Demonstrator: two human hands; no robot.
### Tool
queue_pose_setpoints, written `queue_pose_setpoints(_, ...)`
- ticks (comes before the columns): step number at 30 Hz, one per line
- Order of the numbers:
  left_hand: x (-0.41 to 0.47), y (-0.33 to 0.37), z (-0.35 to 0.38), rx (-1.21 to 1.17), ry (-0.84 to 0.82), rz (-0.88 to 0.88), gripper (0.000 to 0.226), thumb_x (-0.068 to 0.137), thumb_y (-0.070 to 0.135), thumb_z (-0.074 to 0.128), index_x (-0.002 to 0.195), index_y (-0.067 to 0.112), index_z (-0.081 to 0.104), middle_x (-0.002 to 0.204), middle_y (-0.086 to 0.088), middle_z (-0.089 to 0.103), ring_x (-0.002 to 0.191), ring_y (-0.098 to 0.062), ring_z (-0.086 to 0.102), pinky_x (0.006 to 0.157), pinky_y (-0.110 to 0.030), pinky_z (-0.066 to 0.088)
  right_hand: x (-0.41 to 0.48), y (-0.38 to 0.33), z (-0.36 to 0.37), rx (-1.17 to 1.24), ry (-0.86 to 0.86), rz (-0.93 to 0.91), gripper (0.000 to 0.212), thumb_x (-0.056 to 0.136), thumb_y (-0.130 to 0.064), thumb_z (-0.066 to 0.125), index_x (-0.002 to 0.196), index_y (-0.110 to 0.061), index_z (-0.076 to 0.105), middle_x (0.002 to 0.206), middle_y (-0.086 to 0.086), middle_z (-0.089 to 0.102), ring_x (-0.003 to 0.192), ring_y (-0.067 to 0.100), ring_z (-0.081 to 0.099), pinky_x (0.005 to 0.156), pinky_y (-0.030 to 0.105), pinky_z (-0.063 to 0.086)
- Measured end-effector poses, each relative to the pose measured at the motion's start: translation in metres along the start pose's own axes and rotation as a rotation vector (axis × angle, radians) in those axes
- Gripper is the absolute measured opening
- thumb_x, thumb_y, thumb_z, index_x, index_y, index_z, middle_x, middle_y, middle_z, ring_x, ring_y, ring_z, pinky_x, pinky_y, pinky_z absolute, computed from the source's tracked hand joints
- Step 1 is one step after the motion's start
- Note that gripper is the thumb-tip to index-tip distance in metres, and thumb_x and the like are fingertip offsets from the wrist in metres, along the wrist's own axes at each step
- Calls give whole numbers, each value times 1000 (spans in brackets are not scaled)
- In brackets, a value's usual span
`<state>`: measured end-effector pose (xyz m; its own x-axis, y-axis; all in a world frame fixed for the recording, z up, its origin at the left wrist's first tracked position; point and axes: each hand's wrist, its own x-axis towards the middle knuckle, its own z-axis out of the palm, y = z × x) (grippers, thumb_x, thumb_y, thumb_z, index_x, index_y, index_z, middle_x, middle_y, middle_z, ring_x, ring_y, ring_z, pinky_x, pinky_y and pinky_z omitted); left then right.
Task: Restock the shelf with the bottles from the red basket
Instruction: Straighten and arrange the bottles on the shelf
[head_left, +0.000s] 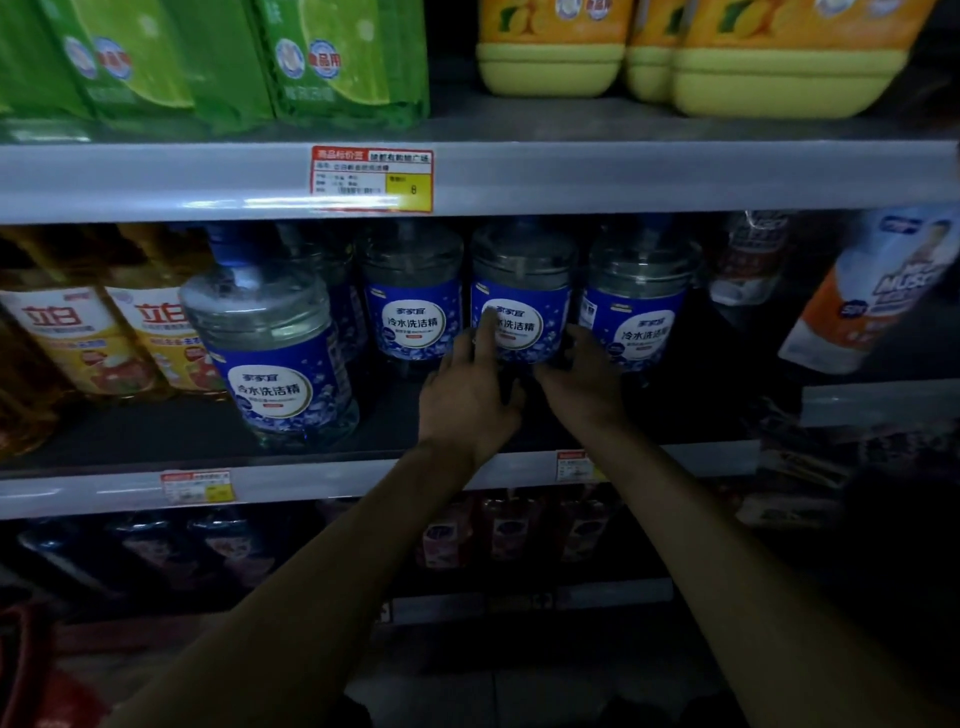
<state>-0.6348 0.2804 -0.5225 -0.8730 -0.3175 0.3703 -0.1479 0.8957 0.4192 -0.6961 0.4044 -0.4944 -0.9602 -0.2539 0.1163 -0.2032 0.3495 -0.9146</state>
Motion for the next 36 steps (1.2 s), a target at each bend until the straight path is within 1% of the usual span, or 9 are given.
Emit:
queue_pose_setpoints(4, 6, -2, 1, -145, -22, -45, 86, 97, 44, 62, 164, 22, 11, 163, -7, 31, 139, -30, 47, 100, -45, 50, 1, 0, 10, 76, 1, -4, 60, 85, 1, 64, 140, -19, 51, 129, -3, 62, 120, 15, 57, 96, 28, 47)
queue_pose_setpoints(7, 12, 0, 1, -316, -28, -116, 84, 96, 39, 65, 163, 23, 16, 162, -5, 33, 140, -25, 45, 106, -43, 48, 4, -3, 12, 178, 4, 20, 64, 86, 1, 65, 142, -23, 49, 129, -4, 61, 120, 13, 56, 99, 29, 46)
queue_pose_setpoints(10, 20, 4, 3, -537, 45, -162, 77, 89, 35, 67, 156, 27, 31, 151, 0, 48, 134, -17, 52, 108, -45, 51, 8, -6, 15, 211, 15, 29, 61, 89, -6, 68, 143, -27, 49, 130, -8, 60, 120, 10, 54, 100, 27, 45)
queue_pose_setpoints(16, 29, 15, -4, -948, 48, -266, 69, 93, 13, 66, 155, 24, 39, 143, 2, 60, 128, -12, 59, 110, -40, 51, 12, -5, 18, 184, 21, 48, 79, 86, 1, 63, 153, -31, 37, 147, 1, 54, 132, 20, 53, 111, 47, 46)
queue_pose_setpoints(21, 31, 20, -17, -1105, 19, -374, 63, 91, 13, 63, 152, 20, 47, 137, -4, 66, 122, -20, 64, 106, -46, 53, 10, -6, 12, 232, 13, 25, 68, 87, 0, 66, 135, -44, 48, 138, -3, 61, 125, 17, 58, 104, 48, 52)
queue_pose_setpoints(26, 19, 25, -20, -1107, 20, -366, 74, 82, 25, 65, 153, 24, 45, 139, -2, 65, 125, -19, 63, 107, -47, 53, 8, -5, 3, 254, -5, 47, 75, 81, 13, 61, 142, -30, 55, 124, -7, 69, 114, 12, 65, 96, 46, 58)
queue_pose_setpoints(30, 3, 34, -28, -1096, 33, -338, 71, 79, 27, 65, 149, 24, 49, 133, 1, 68, 120, -14, 65, 105, -42, 54, -4, -7, -1, 231, -21, 34, 76, 77, 17, 56, 140, -26, 55, 126, -3, 68, 117, 16, 64, 100, 49, 55)
queue_pose_setpoints(34, -15, 37, -33, -1090, 19, -322, 66, 86, 26, 63, 149, 23, 49, 133, 3, 67, 120, -11, 65, 105, -39, 54, -17, -8, -6, 208, -42, 13, 71, 78, 7, 61, 139, -28, 53, 130, -3, 65, 121, 17, 61, 104, 47, 52)
queue_pose_setpoints(36, -25, 36, -32, -1070, 9, -301, 60, 96, 21, 62, 153, 23, 44, 137, 5, 64, 123, -9, 63, 107, -36, 52, -22, -9, -11, 225, -56, 23, 64, 81, 2, 71, 136, -28, 55, 127, -5, 66, 118, 14, 62, 99, 37, 54)
